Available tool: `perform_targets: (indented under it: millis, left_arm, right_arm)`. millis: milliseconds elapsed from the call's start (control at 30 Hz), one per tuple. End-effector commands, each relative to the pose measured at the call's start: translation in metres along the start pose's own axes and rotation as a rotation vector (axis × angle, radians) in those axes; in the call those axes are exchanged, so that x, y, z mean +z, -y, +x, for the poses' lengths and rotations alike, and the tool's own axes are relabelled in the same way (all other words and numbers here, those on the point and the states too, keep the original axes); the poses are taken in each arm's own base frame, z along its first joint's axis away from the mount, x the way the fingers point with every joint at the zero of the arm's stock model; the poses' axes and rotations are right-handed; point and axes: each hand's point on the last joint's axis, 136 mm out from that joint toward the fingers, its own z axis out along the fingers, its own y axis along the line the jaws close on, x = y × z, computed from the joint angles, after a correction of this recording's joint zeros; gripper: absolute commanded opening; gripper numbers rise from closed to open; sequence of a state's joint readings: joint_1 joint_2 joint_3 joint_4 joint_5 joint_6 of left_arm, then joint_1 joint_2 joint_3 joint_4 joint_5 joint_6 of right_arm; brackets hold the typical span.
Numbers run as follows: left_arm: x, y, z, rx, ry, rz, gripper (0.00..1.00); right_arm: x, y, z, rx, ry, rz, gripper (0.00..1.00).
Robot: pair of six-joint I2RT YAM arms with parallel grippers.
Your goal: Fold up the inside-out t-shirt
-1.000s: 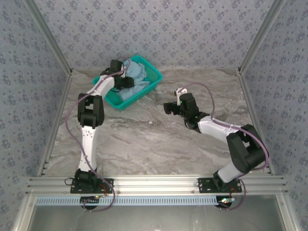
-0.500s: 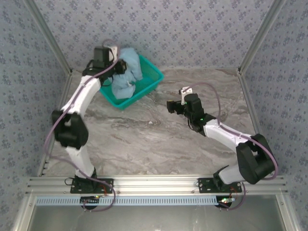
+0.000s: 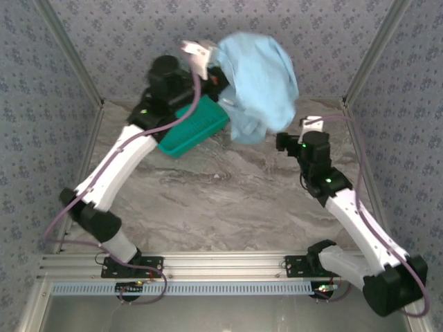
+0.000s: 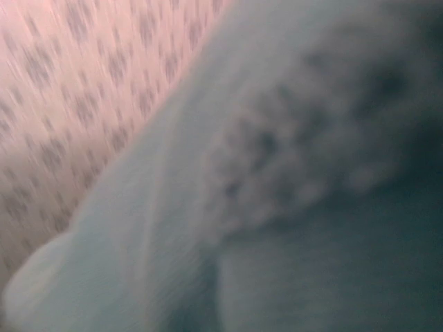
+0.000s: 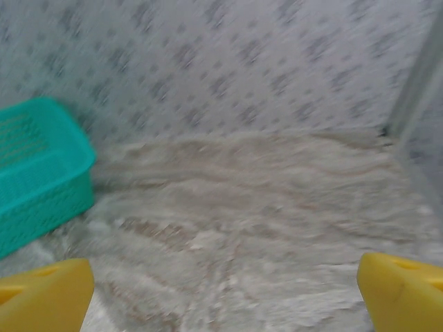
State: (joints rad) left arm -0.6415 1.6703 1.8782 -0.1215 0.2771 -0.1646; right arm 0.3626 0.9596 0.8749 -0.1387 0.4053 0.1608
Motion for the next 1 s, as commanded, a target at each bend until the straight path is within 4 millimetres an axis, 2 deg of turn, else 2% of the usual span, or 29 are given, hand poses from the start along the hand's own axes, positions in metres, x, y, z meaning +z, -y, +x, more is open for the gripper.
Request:
perform_targets:
  millis: [0, 33, 67, 100, 167, 233, 267, 300, 333, 433, 533, 600, 733, 867, 967]
  left_arm:
    - [0.036, -0.015, 0.085, -0.048, -0.192, -0.061, 0.02]
    - [0.045, -0.015, 0.105, -0.062, -0.230, -0.059, 0.06]
    - [0.054, -0.013, 0.129, -0.078, -0.279, -0.057, 0.15]
    - [0.061, -0.011, 0.154, -0.100, -0.328, -0.044, 0.30]
    - [0.068, -0.009, 0.193, -0.125, -0.409, -0.018, 0.49]
    - [0.060, -0.026, 0.219, -0.098, -0.476, -0.077, 0.68]
    - [0.052, -0.039, 0.226, -0.067, -0.498, -0.125, 0.79]
    - [0.040, -0.057, 0.232, -0.030, -0.521, -0.193, 0.88]
    - [0.026, -0.079, 0.240, -0.004, -0.552, -0.258, 0.93]
    - [-0.016, -0.145, 0.268, 0.033, -0.679, -0.461, 0.96]
    - [-0.038, -0.183, 0.297, 0.099, -0.830, -0.569, 0.97]
    - [-0.039, -0.192, 0.312, 0.156, -0.904, -0.576, 0.97]
    - [-0.029, -0.200, 0.323, 0.178, -0.975, -0.565, 0.92]
    - [-0.021, -0.196, 0.336, 0.142, -1.023, -0.515, 0.77]
    - [-0.020, -0.197, 0.341, 0.117, -1.028, -0.516, 0.61]
  right_arm:
    - [-0.033, 0.051, -0.004, -0.050, -0.018, 0.211, 0.99]
    - [-0.040, 0.059, -0.007, -0.060, -0.008, 0.246, 0.99]
    - [-0.045, 0.065, -0.011, -0.074, 0.003, 0.268, 0.99]
    - [-0.048, 0.067, -0.014, -0.084, 0.012, 0.280, 0.99]
    - [-0.047, 0.068, -0.016, -0.103, 0.011, 0.286, 0.99]
    - [-0.041, 0.059, -0.017, -0.098, 0.004, 0.259, 0.99]
    - [-0.035, 0.052, -0.014, -0.102, -0.010, 0.228, 0.99]
    - [-0.031, 0.042, -0.011, -0.102, -0.025, 0.188, 0.99]
    - [-0.025, 0.033, -0.007, -0.105, -0.044, 0.155, 0.99]
    - [-0.011, 0.007, 0.008, -0.110, -0.088, 0.066, 0.99]
    - [0.002, -0.012, 0.022, -0.095, -0.116, -0.003, 0.99]
    - [0.009, -0.022, 0.027, -0.085, -0.129, -0.042, 0.99]
    - [0.015, -0.037, 0.032, -0.082, -0.153, -0.093, 0.99]
    - [0.016, -0.043, 0.035, -0.077, -0.154, -0.112, 1.00]
    - [0.017, -0.043, 0.040, -0.081, -0.160, -0.109, 1.00]
